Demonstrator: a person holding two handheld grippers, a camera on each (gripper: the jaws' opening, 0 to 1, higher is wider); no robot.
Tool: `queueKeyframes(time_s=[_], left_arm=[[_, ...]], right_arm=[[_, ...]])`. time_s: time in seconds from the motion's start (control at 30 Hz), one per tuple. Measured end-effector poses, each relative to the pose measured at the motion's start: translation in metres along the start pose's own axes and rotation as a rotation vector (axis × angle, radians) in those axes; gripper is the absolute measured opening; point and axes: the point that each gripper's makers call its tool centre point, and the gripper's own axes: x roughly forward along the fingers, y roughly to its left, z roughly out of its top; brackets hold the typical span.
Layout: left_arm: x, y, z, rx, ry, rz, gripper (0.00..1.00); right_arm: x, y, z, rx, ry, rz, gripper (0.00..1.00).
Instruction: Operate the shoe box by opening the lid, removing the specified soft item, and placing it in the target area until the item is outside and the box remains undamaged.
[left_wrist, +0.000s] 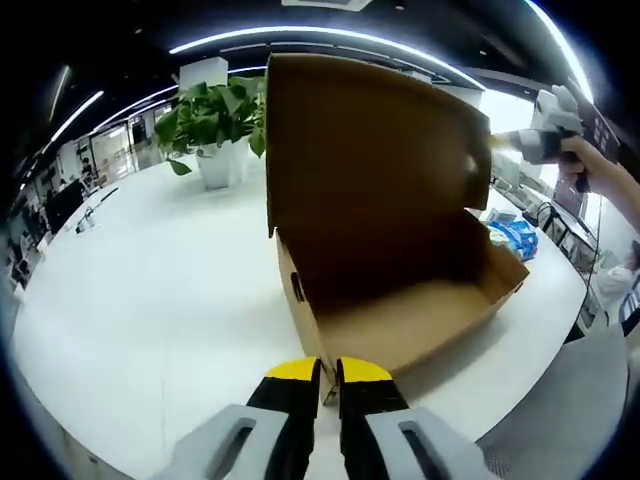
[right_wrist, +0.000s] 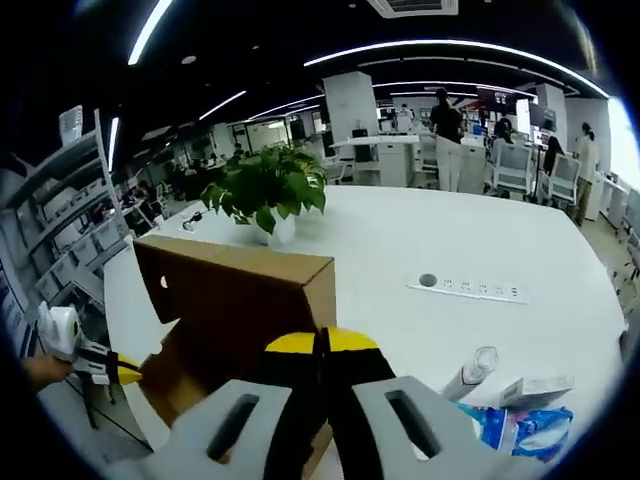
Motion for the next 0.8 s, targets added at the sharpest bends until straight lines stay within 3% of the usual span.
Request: queueKeyframes(time_s=[0.8], left_arm=[[-0.001, 0.001, 0.0, -0.009, -0.01, -0.001, 0.06]], right_arm=[[-0.033, 0.018, -0.034, -0.039, -0.053, -0.023, 0.0]])
